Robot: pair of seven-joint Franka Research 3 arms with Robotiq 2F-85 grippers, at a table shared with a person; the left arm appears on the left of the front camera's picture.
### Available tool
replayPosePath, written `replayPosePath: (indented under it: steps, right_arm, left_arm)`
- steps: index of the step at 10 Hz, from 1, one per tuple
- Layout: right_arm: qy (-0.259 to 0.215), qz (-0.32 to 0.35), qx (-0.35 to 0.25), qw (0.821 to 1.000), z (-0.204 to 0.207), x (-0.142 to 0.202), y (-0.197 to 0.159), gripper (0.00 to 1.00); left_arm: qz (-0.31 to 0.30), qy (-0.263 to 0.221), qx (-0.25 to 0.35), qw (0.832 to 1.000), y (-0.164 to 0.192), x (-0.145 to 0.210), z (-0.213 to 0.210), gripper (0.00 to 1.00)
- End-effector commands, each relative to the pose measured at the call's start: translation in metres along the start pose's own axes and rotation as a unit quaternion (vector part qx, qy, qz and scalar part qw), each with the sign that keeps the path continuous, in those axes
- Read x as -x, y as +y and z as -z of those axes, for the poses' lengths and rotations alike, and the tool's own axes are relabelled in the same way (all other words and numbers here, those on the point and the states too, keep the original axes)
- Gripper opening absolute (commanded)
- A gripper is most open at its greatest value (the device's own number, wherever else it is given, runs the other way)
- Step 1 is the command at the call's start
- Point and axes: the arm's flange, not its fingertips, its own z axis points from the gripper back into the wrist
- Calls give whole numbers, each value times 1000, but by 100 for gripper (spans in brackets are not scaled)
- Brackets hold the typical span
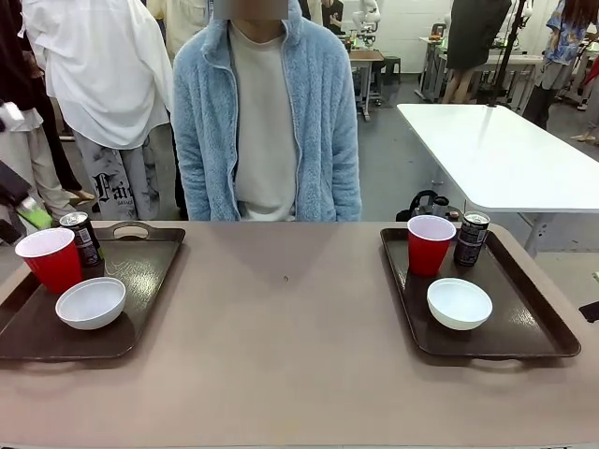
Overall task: Prepare tableware on both trays.
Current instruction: Pick up a Picnic Bowl from the table and place it on a Handle tray.
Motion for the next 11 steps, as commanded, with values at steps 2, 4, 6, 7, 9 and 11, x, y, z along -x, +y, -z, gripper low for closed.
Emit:
replayPosePath:
  steps: [2,4,6,7,9,11]
  right_arm:
    - [4,-7,0,1000,0,2,-1,100]
    - [4,-7,0,1000,0,2,-1,100]
    - [4,-7,0,1000,0,2,-1,100]
    - [4,-7,0,1000,0,2,-1,100]
    - [4,-7,0,1000,0,2,-1,100]
    - [4,-7,0,1000,0,2,-1,100]
  left_arm:
    - [-48,-19,231,972,52,-3,-36,93]
    - [-74,-60,269,958,98,20,-56,93]
    - [-104,-87,259,956,128,37,-65,93]
    - [-107,-94,255,956,136,41,-70,93]
    - [-107,-99,241,959,147,43,-65,93]
    - [-120,-100,211,965,147,41,-65,93]
